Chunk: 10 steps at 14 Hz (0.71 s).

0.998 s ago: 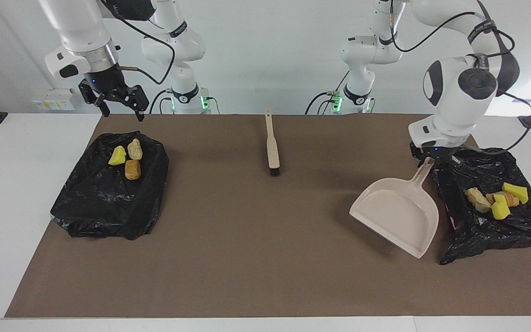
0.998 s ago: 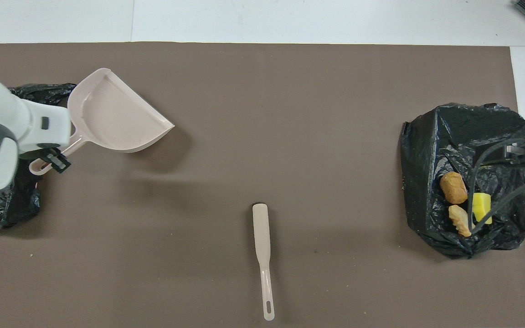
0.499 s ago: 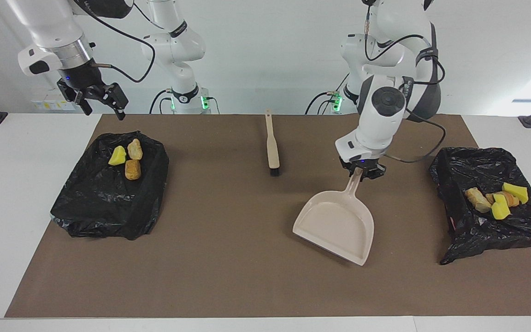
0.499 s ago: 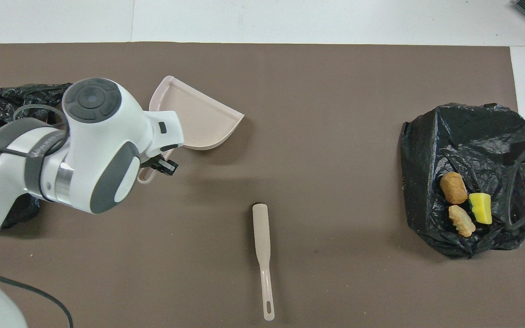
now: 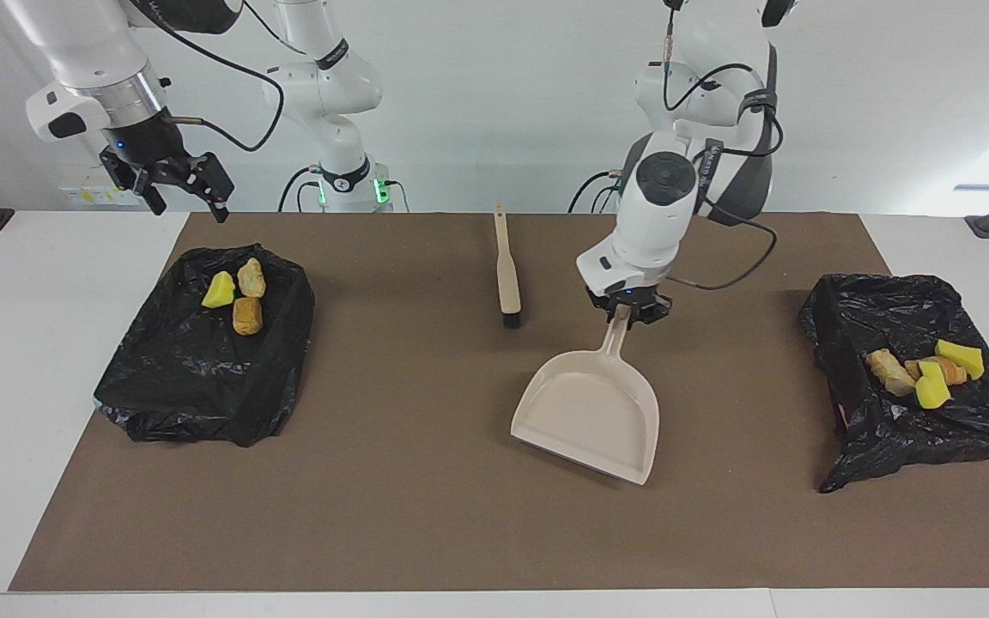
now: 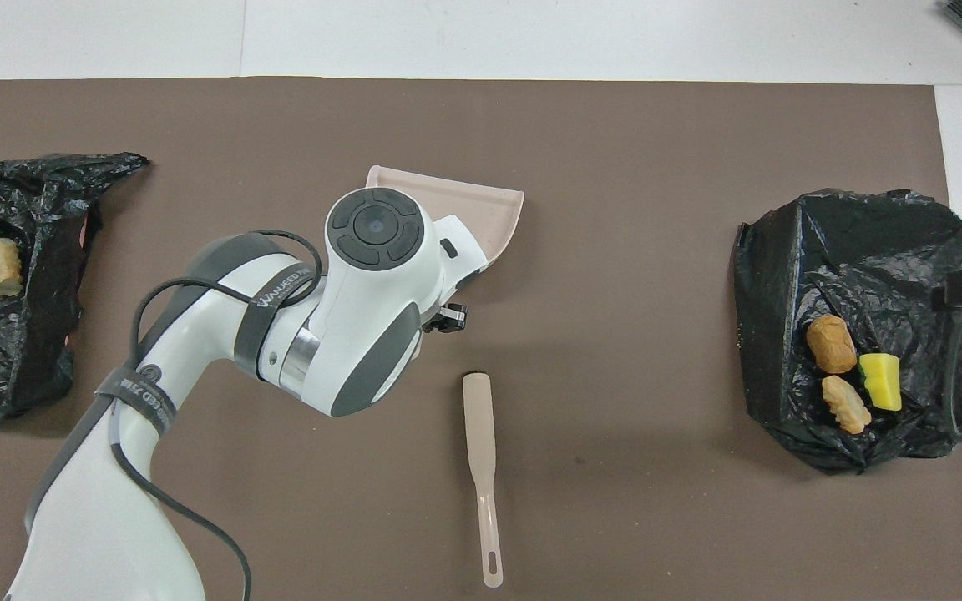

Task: Sweep and dump trash in bin
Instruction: 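Bring the empty dustpan back to the table center with the left gripper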

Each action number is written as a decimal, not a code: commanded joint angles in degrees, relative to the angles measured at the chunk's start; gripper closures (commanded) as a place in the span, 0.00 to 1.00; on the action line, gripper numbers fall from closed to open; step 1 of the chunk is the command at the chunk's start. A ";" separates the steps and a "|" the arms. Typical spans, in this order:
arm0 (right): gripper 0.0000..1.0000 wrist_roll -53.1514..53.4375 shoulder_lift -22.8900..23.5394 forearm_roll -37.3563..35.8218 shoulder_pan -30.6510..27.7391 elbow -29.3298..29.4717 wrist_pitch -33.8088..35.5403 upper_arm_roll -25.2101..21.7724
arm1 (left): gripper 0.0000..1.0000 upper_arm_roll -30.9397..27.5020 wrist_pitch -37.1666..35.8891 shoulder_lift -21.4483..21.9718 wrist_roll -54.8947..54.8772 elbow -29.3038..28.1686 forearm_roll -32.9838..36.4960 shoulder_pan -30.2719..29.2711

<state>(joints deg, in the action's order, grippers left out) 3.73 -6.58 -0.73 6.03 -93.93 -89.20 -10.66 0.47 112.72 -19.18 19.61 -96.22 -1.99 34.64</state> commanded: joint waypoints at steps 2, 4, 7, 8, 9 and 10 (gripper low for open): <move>0.00 -1.71 -0.80 0.38 -0.05 -0.55 1.22 0.20 | 1.00 -1.17 4.77 -1.99 6.22 1.21 -1.97 2.09; 0.00 -1.97 -0.80 -0.32 0.39 -0.55 1.13 0.98 | 1.00 -1.35 8.37 -4.71 9.91 1.21 -1.79 4.55; 0.00 -3.46 -0.80 -1.03 0.39 -0.64 0.78 1.17 | 0.85 -1.61 9.09 -4.82 11.15 1.12 0.04 4.65; 0.00 -3.64 -0.89 -1.03 0.39 -0.64 0.87 1.17 | 0.01 -1.79 9.27 -4.64 11.85 1.30 0.05 4.56; 0.00 -3.55 -0.89 -1.03 0.39 -0.72 0.87 1.17 | 0.00 -1.79 9.10 -4.29 12.82 1.21 0.31 4.30; 0.00 -3.55 -0.89 -1.03 0.39 -0.81 0.87 1.17 | 0.00 -1.96 8.14 -3.50 12.56 1.12 0.75 3.69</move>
<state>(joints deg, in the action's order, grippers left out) 1.93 -6.64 -1.21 6.55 -94.05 -89.14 -9.53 -0.59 121.76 -23.87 30.91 -95.59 -2.67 38.57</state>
